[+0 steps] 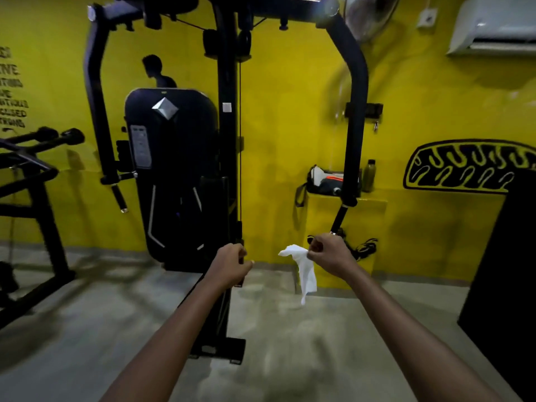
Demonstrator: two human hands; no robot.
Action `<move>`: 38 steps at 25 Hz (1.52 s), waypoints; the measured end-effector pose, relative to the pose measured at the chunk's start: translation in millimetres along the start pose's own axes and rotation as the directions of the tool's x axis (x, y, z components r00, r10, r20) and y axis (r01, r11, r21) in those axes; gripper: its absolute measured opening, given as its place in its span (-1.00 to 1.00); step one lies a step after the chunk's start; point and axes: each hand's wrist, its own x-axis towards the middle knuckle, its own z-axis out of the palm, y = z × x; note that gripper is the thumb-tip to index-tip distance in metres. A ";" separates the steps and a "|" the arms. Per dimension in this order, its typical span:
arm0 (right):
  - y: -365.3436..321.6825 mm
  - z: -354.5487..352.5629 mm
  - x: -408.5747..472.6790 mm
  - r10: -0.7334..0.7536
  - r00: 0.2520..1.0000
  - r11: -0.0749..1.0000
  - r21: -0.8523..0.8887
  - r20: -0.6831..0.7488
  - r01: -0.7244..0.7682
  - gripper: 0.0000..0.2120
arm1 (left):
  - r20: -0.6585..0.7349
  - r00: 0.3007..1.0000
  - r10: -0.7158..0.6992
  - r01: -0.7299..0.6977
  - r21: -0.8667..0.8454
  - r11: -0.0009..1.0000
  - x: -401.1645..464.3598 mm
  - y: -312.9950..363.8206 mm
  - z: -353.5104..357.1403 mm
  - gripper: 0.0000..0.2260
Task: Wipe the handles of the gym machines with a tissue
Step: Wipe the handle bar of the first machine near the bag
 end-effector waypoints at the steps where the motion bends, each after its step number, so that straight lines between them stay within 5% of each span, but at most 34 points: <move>1: 6.4 0.9 18.6 0.008 1.000 1.000 -0.006 -0.006 -0.008 -0.91 | 0.000 1.000 -0.006 0.006 -0.009 1.000 21.2 -1.4 7.3 -0.66; 7: 34.3 30.5 103.3 0.067 0.998 0.997 -0.047 -0.019 -0.067 -0.91 | 0.040 0.999 0.011 -0.010 -0.012 1.000 125.0 -33.5 53.5 -0.65; 12: 42.0 51.7 174.4 0.160 0.981 0.983 -0.072 -0.114 -0.169 -0.73 | 0.109 0.985 0.132 -0.127 -0.050 0.991 226.9 -65.7 70.8 -0.63; 19: 50.7 70.1 254.1 0.309 0.918 0.936 -0.093 -0.250 -0.340 -0.77 | 0.224 0.926 0.304 -0.281 -0.128 0.951 350.4 -91.3 87.5 -0.64; 25: 83.8 82.2 303.4 0.404 0.865 0.894 -0.072 -0.298 -0.442 -0.92 | 0.298 0.881 0.368 -0.310 -0.224 0.924 412.9 -92.3 136.3 -0.64; 38: 152.0 78.5 383.3 0.489 0.794 0.843 -0.038 -0.361 -0.537 -0.90 | 0.380 0.784 0.491 -0.359 -0.368 0.857 529.3 -69.5 221.2 -0.82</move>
